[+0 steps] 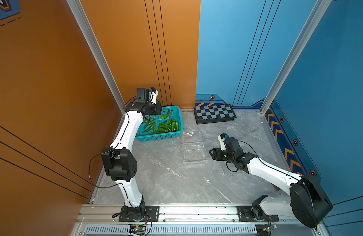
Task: Take small green peppers out of containers
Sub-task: Place the green pepper in the basket.
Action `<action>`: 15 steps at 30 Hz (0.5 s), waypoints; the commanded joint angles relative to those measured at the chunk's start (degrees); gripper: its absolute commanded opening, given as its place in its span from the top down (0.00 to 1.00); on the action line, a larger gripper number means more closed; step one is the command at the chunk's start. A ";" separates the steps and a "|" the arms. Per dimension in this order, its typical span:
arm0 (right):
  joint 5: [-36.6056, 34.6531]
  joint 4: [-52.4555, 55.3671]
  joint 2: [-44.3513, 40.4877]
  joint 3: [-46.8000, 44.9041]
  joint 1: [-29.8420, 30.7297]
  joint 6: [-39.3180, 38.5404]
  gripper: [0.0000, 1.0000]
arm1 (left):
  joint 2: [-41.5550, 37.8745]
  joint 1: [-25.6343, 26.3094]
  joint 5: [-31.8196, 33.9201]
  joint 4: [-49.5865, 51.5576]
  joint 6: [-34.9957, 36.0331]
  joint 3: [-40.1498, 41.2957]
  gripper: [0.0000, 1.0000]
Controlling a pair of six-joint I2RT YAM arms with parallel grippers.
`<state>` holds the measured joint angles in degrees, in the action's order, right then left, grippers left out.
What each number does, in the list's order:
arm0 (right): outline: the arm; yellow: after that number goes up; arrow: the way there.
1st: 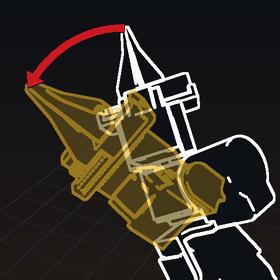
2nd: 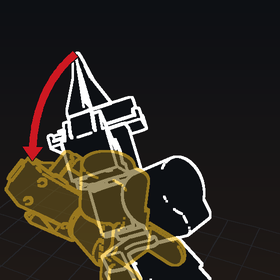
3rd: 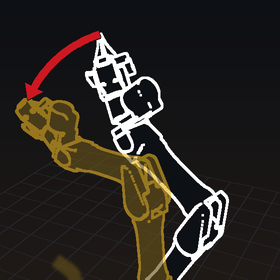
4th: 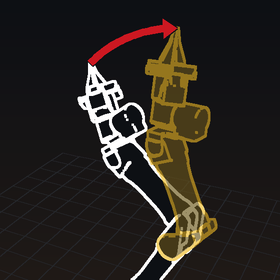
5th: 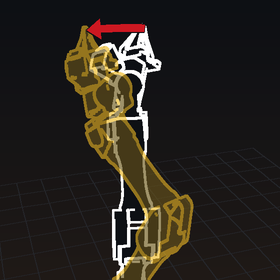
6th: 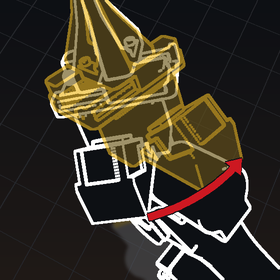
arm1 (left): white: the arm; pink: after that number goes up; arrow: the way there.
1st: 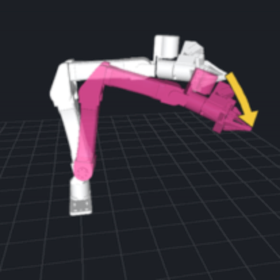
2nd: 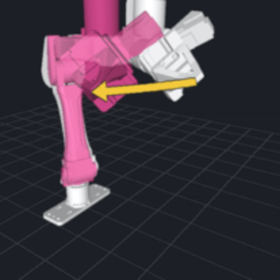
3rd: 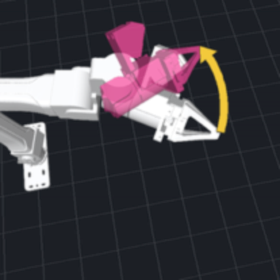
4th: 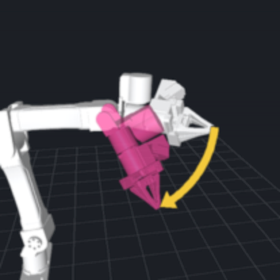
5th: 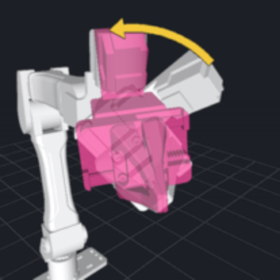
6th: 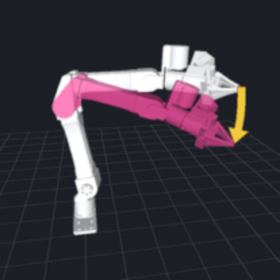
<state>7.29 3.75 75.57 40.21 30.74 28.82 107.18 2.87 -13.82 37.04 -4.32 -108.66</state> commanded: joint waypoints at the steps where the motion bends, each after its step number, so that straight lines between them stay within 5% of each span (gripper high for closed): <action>1: 0.53 -1.29 0.56 0.14 -0.33 0.50 0.39 | 3.97 -1.93 -1.64 1.01 0.27 -2.40 0.95; 6: 0.44 -0.76 1.07 0.31 -0.85 0.10 0.39 | 7.92 -2.35 0.56 1.05 0.21 -1.69 0.94; 12: 2.31 -0.41 2.04 0.31 -1.26 -0.53 0.40 | 11.07 -3.13 4.01 1.06 -1.25 -1.06 0.80; 15: 2.41 0.23 2.61 0.61 -1.33 -0.56 0.39 | 11.56 -3.42 3.91 1.11 -1.57 -0.91 0.52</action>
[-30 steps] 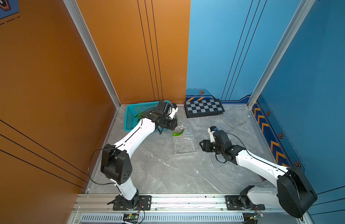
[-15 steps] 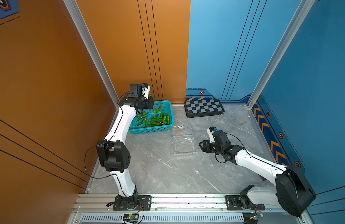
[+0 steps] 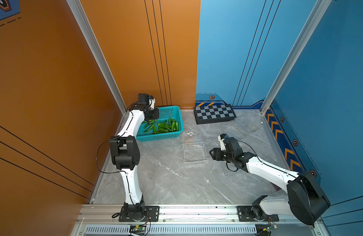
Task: Take small green peppers out of containers
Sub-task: Place the green pepper in the basket, then reset both arms
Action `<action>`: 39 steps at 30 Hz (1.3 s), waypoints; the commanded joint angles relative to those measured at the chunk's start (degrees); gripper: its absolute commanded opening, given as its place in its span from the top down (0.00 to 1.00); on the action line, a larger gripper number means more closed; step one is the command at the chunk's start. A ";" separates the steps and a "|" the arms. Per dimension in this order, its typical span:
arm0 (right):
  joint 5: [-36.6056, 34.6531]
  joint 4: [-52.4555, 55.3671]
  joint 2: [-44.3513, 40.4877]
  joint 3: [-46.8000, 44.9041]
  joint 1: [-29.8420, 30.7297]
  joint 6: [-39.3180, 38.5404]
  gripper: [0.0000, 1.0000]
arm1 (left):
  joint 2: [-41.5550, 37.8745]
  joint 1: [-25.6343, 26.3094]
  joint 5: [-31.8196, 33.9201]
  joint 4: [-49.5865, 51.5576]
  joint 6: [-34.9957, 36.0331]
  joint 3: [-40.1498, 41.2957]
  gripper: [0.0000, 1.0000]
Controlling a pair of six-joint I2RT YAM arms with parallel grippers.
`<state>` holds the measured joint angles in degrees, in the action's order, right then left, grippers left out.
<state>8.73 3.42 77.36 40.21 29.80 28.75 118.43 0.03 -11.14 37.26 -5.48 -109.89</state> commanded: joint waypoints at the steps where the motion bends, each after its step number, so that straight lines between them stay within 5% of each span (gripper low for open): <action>1: 0.93 0.71 1.01 0.92 -0.45 -0.45 0.39 | 0.18 -0.65 1.82 0.85 -0.37 0.52 0.48; 9: -0.37 2.83 0.62 2.50 -1.34 -2.13 0.36 | -3.92 -0.41 3.49 0.48 -2.34 5.19 0.41; 17: -7.80 6.52 -1.79 4.92 -5.07 -5.68 0.34 | -19.17 2.25 8.30 -10.87 -5.60 24.37 0.39; 26: -32.76 0.45 -6.85 3.47 -5.81 -17.25 0.27 | -38.94 7.50 21.98 -44.45 -5.19 57.06 0.35; 27: -34.22 -2.24 -7.79 2.03 -5.92 -18.89 0.22 | -40.55 8.32 24.95 -49.93 -3.56 61.29 0.29; 28: -35.68 -6.30 -8.52 -0.05 -5.97 -21.06 0.01 | -41.65 8.95 27.10 -54.36 -1.79 64.69 0.27; 33: -43.03 -20.03 -11.48 -7.30 -6.69 -26.97 0.00 | -43.05 10.76 32.56 -64.28 4.08 74.13 0.25; 39: -43.63 -23.30 -12.08 -10.59 -7.70 -30.76 0.00 | -46.18 10.87 34.42 -69.74 6.78 82.69 0.24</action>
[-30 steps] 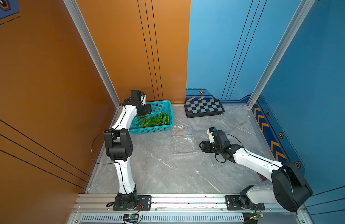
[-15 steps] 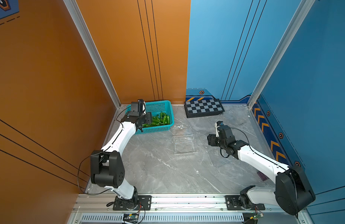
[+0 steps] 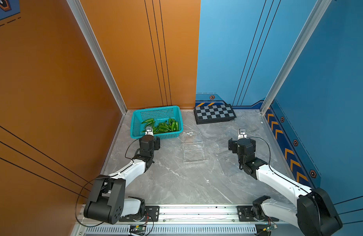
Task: Take small green peppers out of containers
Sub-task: Reset both arms
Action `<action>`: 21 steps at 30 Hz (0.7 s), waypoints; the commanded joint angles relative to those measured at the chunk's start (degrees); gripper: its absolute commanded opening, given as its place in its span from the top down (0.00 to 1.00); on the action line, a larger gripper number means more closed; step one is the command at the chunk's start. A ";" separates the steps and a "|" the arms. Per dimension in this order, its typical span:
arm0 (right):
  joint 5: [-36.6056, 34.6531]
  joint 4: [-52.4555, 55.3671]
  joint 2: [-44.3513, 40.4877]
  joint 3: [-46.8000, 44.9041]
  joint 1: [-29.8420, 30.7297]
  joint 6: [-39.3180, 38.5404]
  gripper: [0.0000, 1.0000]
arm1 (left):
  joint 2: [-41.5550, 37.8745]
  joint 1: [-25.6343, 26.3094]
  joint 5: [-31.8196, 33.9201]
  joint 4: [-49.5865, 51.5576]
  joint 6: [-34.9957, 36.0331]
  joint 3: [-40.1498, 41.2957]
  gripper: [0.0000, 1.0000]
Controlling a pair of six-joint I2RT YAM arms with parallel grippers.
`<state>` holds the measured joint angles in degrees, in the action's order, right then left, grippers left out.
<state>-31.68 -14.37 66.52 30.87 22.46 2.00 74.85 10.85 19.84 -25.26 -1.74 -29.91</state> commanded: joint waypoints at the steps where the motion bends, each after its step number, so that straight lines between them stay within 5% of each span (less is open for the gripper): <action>1: -3.21 -6.78 -1.20 -2.08 -0.46 -4.37 0.00 | -3.06 0.07 3.48 -8.24 3.43 3.91 0.23; 15: 2.11 -24.21 -1.59 -13.96 -7.53 -4.08 0.00 | 7.23 -1.02 5.10 -34.28 5.88 14.82 0.07; 21: 6.67 -31.14 0.69 -16.85 -10.53 -2.37 0.00 | 11.66 -2.25 5.67 -37.31 4.56 14.02 0.01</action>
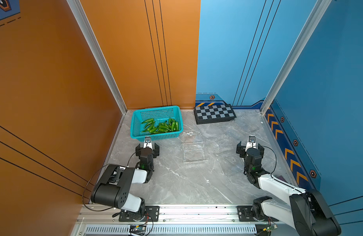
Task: Take small green peppers out of containers
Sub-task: Reset both arms
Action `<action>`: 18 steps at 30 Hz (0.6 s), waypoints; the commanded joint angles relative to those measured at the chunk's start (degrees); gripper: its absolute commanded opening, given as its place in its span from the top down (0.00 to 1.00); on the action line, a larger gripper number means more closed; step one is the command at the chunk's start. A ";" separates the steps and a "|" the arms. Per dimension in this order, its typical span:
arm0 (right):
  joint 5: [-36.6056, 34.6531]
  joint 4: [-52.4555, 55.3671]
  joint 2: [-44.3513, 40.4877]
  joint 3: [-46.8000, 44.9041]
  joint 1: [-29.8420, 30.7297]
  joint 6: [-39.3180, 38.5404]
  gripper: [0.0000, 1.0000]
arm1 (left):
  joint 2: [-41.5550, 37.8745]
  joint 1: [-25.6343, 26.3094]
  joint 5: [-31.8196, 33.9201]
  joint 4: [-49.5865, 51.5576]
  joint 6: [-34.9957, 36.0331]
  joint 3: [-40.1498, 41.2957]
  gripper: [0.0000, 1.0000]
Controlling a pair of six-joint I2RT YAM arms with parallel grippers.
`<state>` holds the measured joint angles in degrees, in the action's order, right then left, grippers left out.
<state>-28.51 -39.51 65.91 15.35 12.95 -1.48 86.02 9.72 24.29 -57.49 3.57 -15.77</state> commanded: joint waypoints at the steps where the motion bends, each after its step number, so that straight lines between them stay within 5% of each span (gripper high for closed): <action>1: 3.91 -7.74 2.29 -1.71 -1.29 1.28 0.00 | 0.32 -1.71 0.82 -5.06 -1.73 0.39 0.01; 10: 7.13 -33.62 22.66 -3.82 -2.77 -1.59 0.00 | 4.97 -1.60 -0.04 -9.07 -0.71 -0.25 0.01; 16: 2.31 -24.55 23.70 0.41 -3.83 1.97 0.00 | 5.32 -1.45 0.16 -8.86 -0.19 -0.76 0.01; 18: 6.82 -17.79 22.37 3.02 -6.47 4.19 0.00 | 5.40 -1.38 0.19 -8.79 -0.11 -0.89 0.01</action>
<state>-23.29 -62.78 89.01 14.94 7.84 0.34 90.78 7.94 24.03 -65.17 2.63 -15.81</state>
